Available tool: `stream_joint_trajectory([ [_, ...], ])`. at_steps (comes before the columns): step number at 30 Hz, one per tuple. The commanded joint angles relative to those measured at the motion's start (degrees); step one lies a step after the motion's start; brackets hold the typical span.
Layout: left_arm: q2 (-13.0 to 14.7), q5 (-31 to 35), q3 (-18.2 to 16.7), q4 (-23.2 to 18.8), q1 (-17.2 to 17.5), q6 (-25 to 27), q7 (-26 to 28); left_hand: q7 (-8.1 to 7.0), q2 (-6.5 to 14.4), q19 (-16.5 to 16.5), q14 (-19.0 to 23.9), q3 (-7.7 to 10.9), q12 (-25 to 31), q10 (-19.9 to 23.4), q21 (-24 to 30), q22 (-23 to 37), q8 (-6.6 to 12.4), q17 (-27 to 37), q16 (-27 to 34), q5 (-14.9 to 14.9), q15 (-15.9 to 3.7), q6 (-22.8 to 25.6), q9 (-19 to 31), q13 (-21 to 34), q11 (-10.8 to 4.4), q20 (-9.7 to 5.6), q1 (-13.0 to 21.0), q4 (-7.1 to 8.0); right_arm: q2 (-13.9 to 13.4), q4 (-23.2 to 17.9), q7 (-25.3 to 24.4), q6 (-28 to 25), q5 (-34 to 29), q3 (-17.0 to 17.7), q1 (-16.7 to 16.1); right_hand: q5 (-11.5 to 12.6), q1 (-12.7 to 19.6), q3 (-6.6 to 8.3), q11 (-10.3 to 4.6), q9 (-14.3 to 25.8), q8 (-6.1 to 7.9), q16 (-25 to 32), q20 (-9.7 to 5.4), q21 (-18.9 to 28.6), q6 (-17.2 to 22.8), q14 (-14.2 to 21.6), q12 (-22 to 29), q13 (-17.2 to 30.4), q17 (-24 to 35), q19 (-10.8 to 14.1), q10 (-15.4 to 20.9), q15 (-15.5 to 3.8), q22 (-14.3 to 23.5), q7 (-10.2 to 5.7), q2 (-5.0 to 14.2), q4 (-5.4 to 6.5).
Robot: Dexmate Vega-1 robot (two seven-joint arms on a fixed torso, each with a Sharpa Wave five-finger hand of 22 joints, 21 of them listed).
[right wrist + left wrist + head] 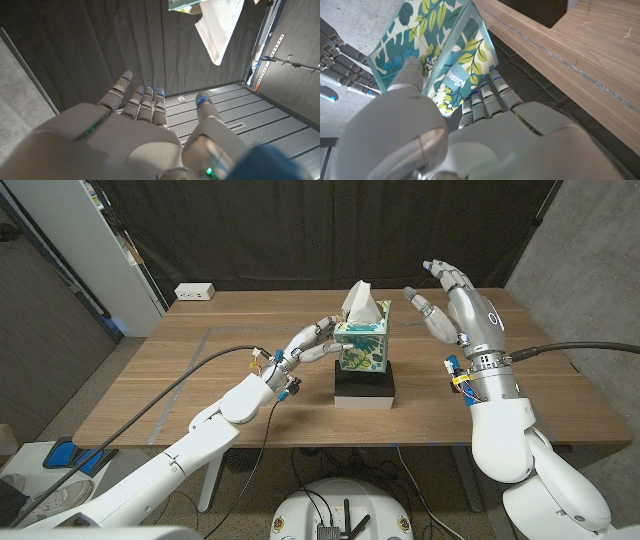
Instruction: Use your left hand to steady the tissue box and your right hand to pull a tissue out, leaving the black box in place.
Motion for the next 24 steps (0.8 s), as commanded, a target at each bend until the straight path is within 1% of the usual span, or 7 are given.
stream_joint_trajectory([
  [1,-0.3,0.2,0.0,0.6,-0.1,-1.4,-0.4,-0.17,0.3,-0.2,-0.4,0.59,-0.1,-0.3,-0.2,0.2,0.38,0.1,0.0,0.5,-2.23,0.3,0.1,0.3,-0.12,0.14,-0.1,0.0,-1.2,-1.0,2.7,-0.2,-1.1,-1.4,1.4,0.3,0.6,-0.05,0.48,0.1,0.59,-0.3,0.09,-0.3,1.1,-0.4,0.0,0.2,0.2,-0.1,-0.1,0.06,0.3,-0.07,0.19,-0.37],
  [5,-0.5,0.1,0.1,0.9,-0.2,-1.7,-0.5,-0.15,0.3,-0.2,-0.5,0.65,-0.1,-0.3,-0.2,0.2,0.39,0.1,0.0,0.5,-2.22,0.3,0.1,0.3,-0.18,0.14,-0.2,0.0,-1.6,-1.1,3.4,-0.2,-1.8,-2.0,2.1,0.3,0.8,-0.11,0.28,0.2,0.63,-0.4,-0.11,-0.3,1.4,-0.5,0.0,0.2,0.1,-0.2,-0.1,-0.01,0.3,-0.1,0.14,-0.51],
  [7,-0.5,0.0,0.1,1.1,-0.3,-2.0,-0.9,-0.13,0.2,-0.2,-0.5,0.67,-0.1,-0.3,-0.2,0.2,0.4,0.1,0.0,0.5,-2.21,0.3,0.1,0.3,-0.17,0.14,-0.2,-0.01,-1.7,-1.1,3.4,0.0,-1.9,-2.2,2.4,0.3,0.8,-0.19,0.57,0.2,0.62,-0.4,0.13,-0.3,1.5,-0.4,0.0,0.2,0.1,-0.1,-0.2,0.2,0.3,0.14,0.08,-0.58],
  [13,-0.7,0.0,0.2,1.4,-0.7,-2.2,-1.2,-0.18,0.3,-0.2,-0.7,0.75,-0.2,-0.5,-0.2,0.2,0.36,0.1,-0.1,0.5,-2.27,0.1,0.1,0.3,0.04,0.14,-0.3,0.04,-2.0,-0.8,4.3,0.4,-2.0,-3.1,3.8,0.4,0.9,-0.28,0.49,0.3,0.75,-0.4,0.18,-0.3,2.1,-0.4,0.0,0.2,0.1,-0.1,-0.3,0.26,0.3,0.15,0.01,-0.67],
  [18,-0.9,-0.3,0.2,1.9,-0.9,-2.2,-1.3,-0.17,0.2,-0.2,-0.7,0.77,-0.2,-0.5,-0.2,0.2,0.37,0.1,0.0,0.5,-2.28,0.1,0.1,0.3,0.04,0.13,-0.4,0.03,-2.0,-0.6,5.6,-0.2,-3.0,-4.5,5.6,0.4,1.1,-0.37,0.37,0.3,0.98,-0.5,0.07,-0.3,2.9,-0.4,0.0,0.2,0.1,0.0,-0.3,0.19,0.3,0.08,-0.03,-0.72],
  [22,-1.1,-0.4,0.2,2.3,-1.0,-2.3,-1.3,-0.19,0.2,-0.3,-0.7,0.8,-0.2,-0.5,-0.2,0.2,0.37,0.1,0.0,0.5,-2.28,0.0,0.1,0.3,0.02,0.14,-0.5,0.03,-2.4,-0.1,6.6,0.4,-2.2,-5.0,7.1,0.4,1.1,-0.43,0.11,0.4,1.01,-0.5,-0.11,-0.3,3.1,-0.5,0.0,0.2,0.1,-0.2,-0.4,-0.01,0.3,-0.04,-0.06,-0.73],
  [24,-1.2,-0.6,0.1,2.6,-1.0,-2.5,-1.3,-0.2,0.3,-0.3,-0.8,0.84,-0.1,-0.4,-0.2,0.2,0.37,0.1,-0.1,0.5,-2.26,0.0,0.1,0.3,-0.33,0.18,-0.5,0.07,-2.3,0.1,7.0,0.3,-1.9,-5.4,7.9,0.3,1.1,-0.48,-0.1,0.4,1.01,-0.5,-0.11,-0.3,3.1,-0.5,0.0,0.2,0.1,-0.2,-0.4,-0.15,0.3,0.04,-0.07,-0.71],
])
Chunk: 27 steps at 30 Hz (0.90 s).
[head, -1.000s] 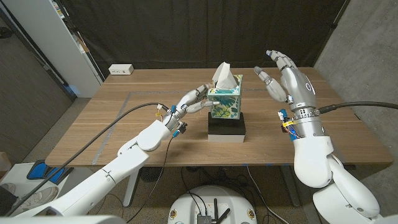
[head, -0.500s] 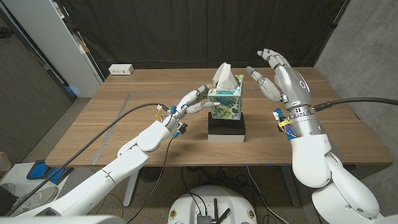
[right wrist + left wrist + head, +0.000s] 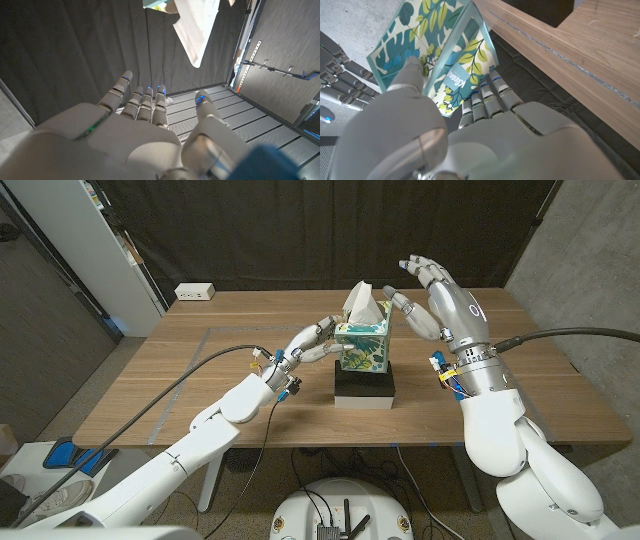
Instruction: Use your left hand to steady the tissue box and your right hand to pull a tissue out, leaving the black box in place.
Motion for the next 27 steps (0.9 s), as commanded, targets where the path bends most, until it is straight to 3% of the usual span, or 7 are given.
stream_joint_trajectory([
  [1,-0.5,-0.6,0.0,1.1,-0.4,-0.5,-0.2,-0.31,0.4,-0.2,-0.1,0.29,-0.2,-0.2,-0.2,0.2,0.42,0.1,0.0,0.3,-2.2,0.1,0.1,0.1,-0.68,0.24,-0.4,0.09,-0.5,1.1,2.6,0.5,0.6,-2.2,4.1,0.3,0.0,-0.06,-0.3,0.1,0.27,-0.1,-0.1,-0.3,0.8,-0.2,0.0,0.2,0.1,-0.1,-0.2,-0.31,0.3,0.0,-0.54,-0.2],
  [16,-0.8,-1.2,0.0,2.7,-1.4,-1.1,-0.8,-0.32,0.3,-0.2,-0.1,0.45,-0.2,-0.2,-0.2,0.2,0.48,0.1,0.0,0.3,-2.13,0.1,0.0,0.1,-0.32,0.26,-0.6,0.06,-0.8,3.1,6.1,-0.3,2.5,-5.4,10.1,0.0,0.1,-0.52,-1.16,0.3,0.92,-0.3,-0.22,-0.3,3.1,-0.8,0.0,0.3,0.1,0.0,-0.4,-0.83,0.3,-0.77,-0.79,-0.19],
  [27,-1.0,-1.5,0.0,3.1,-1.6,-1.3,-0.9,-0.31,0.4,-0.2,-0.2,0.57,-0.1,-0.2,-0.2,0.2,0.48,0.1,0.0,0.3,-2.19,0.1,0.0,0.1,-0.46,0.24,-0.7,0.05,-1.2,3.9,5.8,-1.2,3.0,-6.3,11.8,-0.7,0.8,-0.77,-1.95,0.6,2.04,-0.6,-0.64,-0.4,6.8,-1.4,0.1,0.3,-0.1,-0.1,-0.5,-1.61,0.3,-1.04,-0.72,-0.36],
])
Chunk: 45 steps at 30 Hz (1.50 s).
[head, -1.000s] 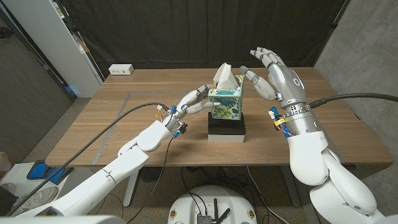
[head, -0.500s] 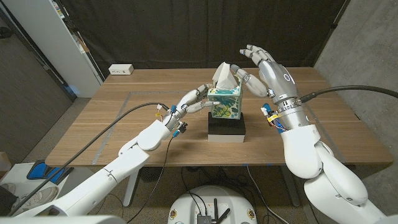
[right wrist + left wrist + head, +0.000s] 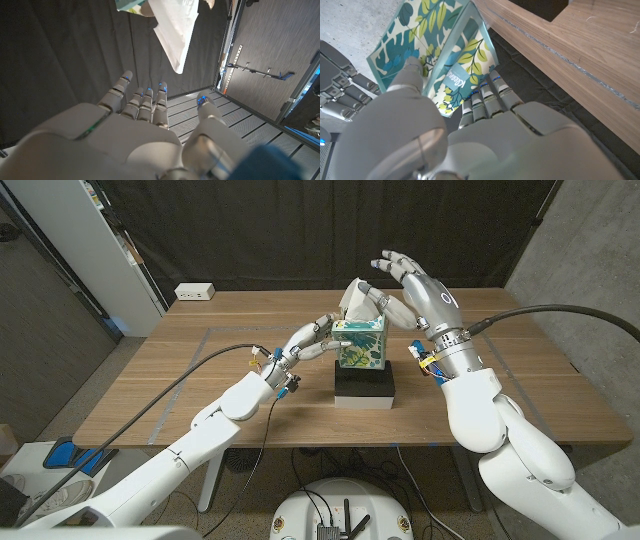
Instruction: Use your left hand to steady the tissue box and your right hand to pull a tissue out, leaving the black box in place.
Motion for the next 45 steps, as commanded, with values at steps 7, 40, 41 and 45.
stream_joint_trajectory([
  [7,-0.4,-0.5,0.1,0.9,-0.5,-0.9,-0.4,-0.37,0.2,-0.2,-0.3,0.64,-0.2,0.0,-0.2,0.2,0.21,0.1,0.0,0.3,-2.08,0.1,0.2,0.2,-0.02,0.22,-0.2,0.04,-0.4,0.9,0.1,-3.4,-1.5,-2.4,2.9,-0.7,1.8,-0.28,0.17,0.6,1.64,-0.4,0.28,-0.3,4.8,-0.6,0.2,0.3,-0.3,0.4,0.2,-0.04,0.2,1.24,0.38,-0.71],
  [40,0.4,0.9,-0.4,-2.1,1.6,-0.3,0.7,-0.28,0.0,-0.3,-0.3,0.81,-0.1,0.0,-0.2,0.2,0.29,0.1,0.1,0.3,-2.11,0.1,0.1,0.2,-0.05,0.17,-0.6,-0.02,-0.6,0.0,-1.2,-9.5,-9.2,-4.5,1.5,-0.5,8.7,0.43,0.35,2.3,5.37,-0.7,0.03,-0.4,15.2,0.3,1.0,0.3,-1.3,1.2,2.5,0.47,0.1,2.48,-0.88,-1.83],
  [41,0.4,0.9,-0.4,-2.2,1.7,-0.3,0.8,-0.27,0.0,-0.3,-0.3,0.81,-0.1,0.0,-0.2,0.2,0.29,0.1,0.1,0.3,-2.06,0.1,0.1,0.2,-0.02,0.17,-0.6,-0.01,-0.7,0.0,-1.3,-9.4,-9.1,-4.4,1.3,-0.5,9.5,0.55,0.24,2.5,5.92,-0.7,-0.03,-0.4,16.2,0.4,1.0,0.3,-1.3,1.3,2.9,0.4,0.1,2.48,-1.09,-1.92],
  [45,0.4,1.0,-0.4,-2.4,1.8,-0.1,0.9,-0.28,0.0,-0.3,-0.3,0.85,-0.1,0.0,-0.2,0.2,0.31,0.1,0.1,0.3,-2.11,0.1,0.0,0.2,-0.07,0.17,-0.6,-0.02,-0.8,-0.9,-1.1,-8.6,-6.6,-2.9,0.2,-0.6,11.2,0.73,0.08,3.1,7.46,-0.7,-0.32,-0.3,18.6,0.7,1.2,0.3,-1.4,1.9,4.0,0.33,0.1,2.84,-1.7,-1.93],
])
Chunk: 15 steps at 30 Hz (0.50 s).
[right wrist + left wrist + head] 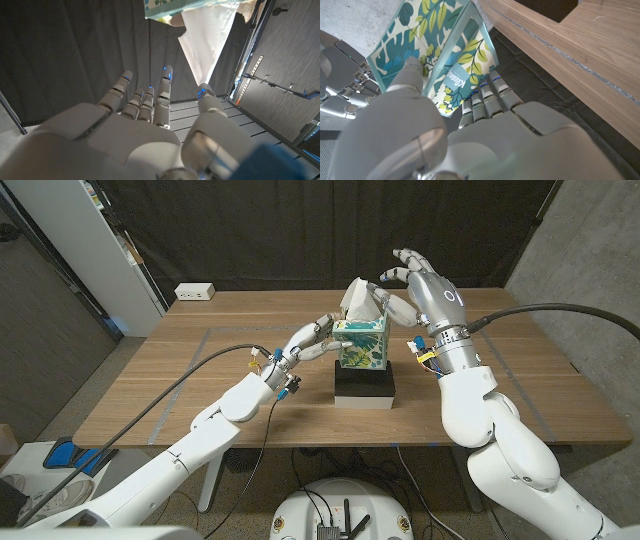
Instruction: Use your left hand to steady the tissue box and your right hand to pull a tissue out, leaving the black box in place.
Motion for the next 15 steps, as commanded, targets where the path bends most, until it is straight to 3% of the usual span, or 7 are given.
stream_joint_trajectory([
  [1,0.2,0.6,-0.1,-1.0,0.7,0.6,0.5,-0.31,0.2,0.0,-0.1,0.49,-0.1,0.0,0.0,0.2,0.31,0.1,0.1,0.4,-2.33,0.1,0.1,0.3,-0.03,-0.13,-0.5,-0.14,-0.7,-1.2,-0.7,0.7,1.2,1.4,-2.2,-0.1,2.0,0.32,-0.07,0.7,1.36,-0.2,-0.15,0.2,2.1,0.8,0.6,0.3,-0.1,0.8,1.3,0.1,0.1,0.35,-0.55,-0.26],
  [5,0.1,0.5,0.0,-0.9,0.6,0.5,0.3,-0.24,0.1,0.0,-0.1,0.48,-0.1,0.1,0.0,0.2,0.33,0.2,0.1,0.4,-2.36,0.1,0.1,0.3,-0.12,-0.15,-0.6,-0.1,-0.9,-1.2,-1.5,0.7,-0.8,0.8,-2.5,-0.3,4.8,0.71,-0.46,1.6,3.21,-0.1,-0.45,0.3,4.3,1.5,0.7,0.4,-0.1,1.7,2.9,-0.07,0.1,-0.34,-1.52,-0.49],
  [11,0.1,0.7,-0.1,-0.9,0.6,0.5,0.4,-0.23,0.2,0.0,-0.1,0.56,-0.1,0.1,0.0,0.2,0.33,0.2,0.1,0.4,-2.27,0.1,0.0,0.3,-0.12,-0.13,-0.6,-0.09,-0.6,-0.8,-2.3,1.2,-2.0,0.4,-2.5,-0.6,10.3,1.69,-1.26,3.2,5.8,0.1,-2.05,0.7,6.2,2.7,0.6,0.5,-0.2,3.5,4.7,-0.57,0.1,-1.73,-2.65,-0.58],
  [15,0.1,0.2,-0.1,-0.8,0.5,0.6,0.1,-0.23,0.2,0.0,-0.2,0.6,-0.1,0.0,0.0,0.2,0.34,0.1,0.1,0.4,-2.3,0.1,0.0,0.3,-0.02,-0.14,-0.5,-0.18,-0.4,-0.2,-3.2,2.2,-1.7,0.5,-2.3,-0.9,14.7,2.36,-1.89,4.8,8.82,0.3,-2.84,0.8,9.2,3.6,0.6,0.6,-0.1,4.6,6.2,-1.33,0.1,-2.79,-3.07,-0.4],
])
